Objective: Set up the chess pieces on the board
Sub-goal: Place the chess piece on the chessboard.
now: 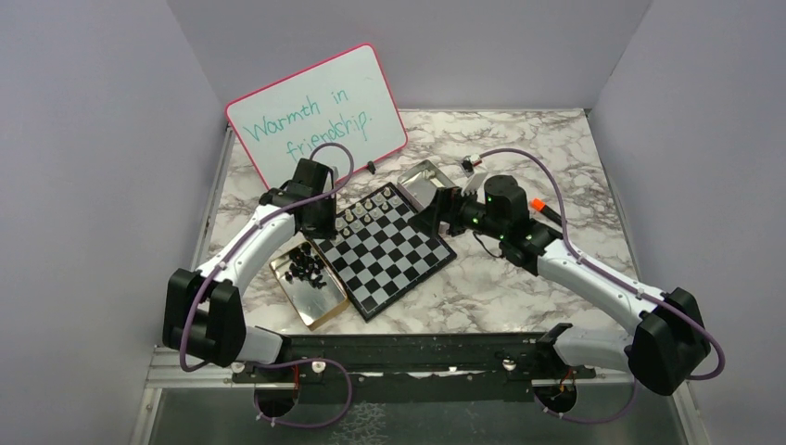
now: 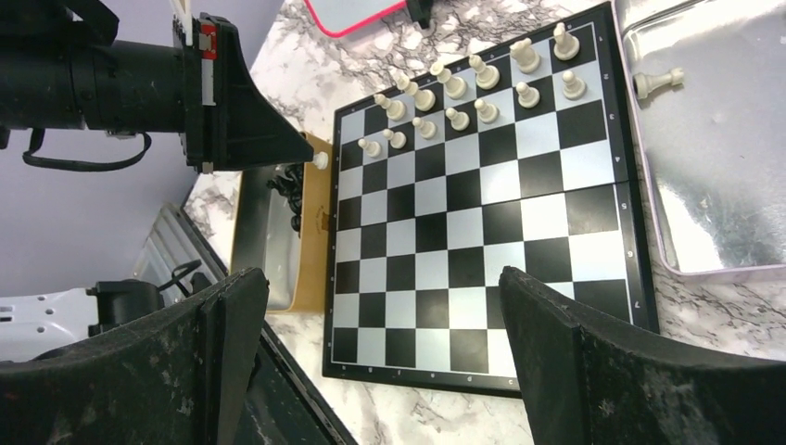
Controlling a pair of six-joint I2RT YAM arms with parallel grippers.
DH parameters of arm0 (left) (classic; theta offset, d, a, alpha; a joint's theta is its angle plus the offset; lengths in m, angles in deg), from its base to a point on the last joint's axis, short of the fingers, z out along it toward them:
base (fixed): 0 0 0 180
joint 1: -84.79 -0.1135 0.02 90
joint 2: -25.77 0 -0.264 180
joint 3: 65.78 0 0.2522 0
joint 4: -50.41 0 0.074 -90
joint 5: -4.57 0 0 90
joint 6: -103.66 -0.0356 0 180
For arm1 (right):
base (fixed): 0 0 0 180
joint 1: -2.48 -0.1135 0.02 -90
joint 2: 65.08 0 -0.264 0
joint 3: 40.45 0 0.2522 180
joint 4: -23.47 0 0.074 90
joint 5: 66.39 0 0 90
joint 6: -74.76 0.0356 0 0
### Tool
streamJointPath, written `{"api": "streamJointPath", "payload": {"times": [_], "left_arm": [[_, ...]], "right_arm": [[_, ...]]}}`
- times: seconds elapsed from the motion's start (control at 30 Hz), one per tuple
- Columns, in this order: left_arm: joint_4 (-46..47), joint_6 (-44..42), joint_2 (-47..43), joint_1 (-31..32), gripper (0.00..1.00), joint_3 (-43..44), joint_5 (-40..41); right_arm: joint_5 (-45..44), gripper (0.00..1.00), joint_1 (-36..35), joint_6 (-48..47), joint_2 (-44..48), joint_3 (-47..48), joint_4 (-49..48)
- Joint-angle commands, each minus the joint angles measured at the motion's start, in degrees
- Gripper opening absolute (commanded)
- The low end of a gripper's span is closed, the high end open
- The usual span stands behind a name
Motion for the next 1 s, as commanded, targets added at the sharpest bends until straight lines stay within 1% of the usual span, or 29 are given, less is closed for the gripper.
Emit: {"api": "streamJointPath", "payload": {"times": [0.0, 0.17, 0.43, 0.5, 0.97], "left_arm": [[-3.5, -2.2, 1.9, -0.9, 0.0, 2.0, 2.1], [-3.6, -2.9, 4.2, -1.1, 0.0, 2.4, 2.2], [-3.3, -3.7, 6.4, -1.6, 0.0, 3.7, 4.1], [-3.1, -3.9, 7.3, -1.8, 0.0, 3.9, 5.6], [0.1, -4.9, 11.4, -3.0, 0.0, 3.9, 4.5]], "right_arm": [[-1.6, 1.0, 0.2, -1.9, 1.4, -0.6, 1.0], [-1.5, 1.0, 0.1, -1.6, 1.1, -1.0, 0.3], [-1.2, 1.0, 0.1, -1.0, 0.6, -1.3, -0.4], [-1.3, 1.0, 0.2, -1.0, 0.6, -1.3, -0.5], [-2.9, 1.0, 0.2, -0.4, 1.5, -1.7, -0.7]]}}
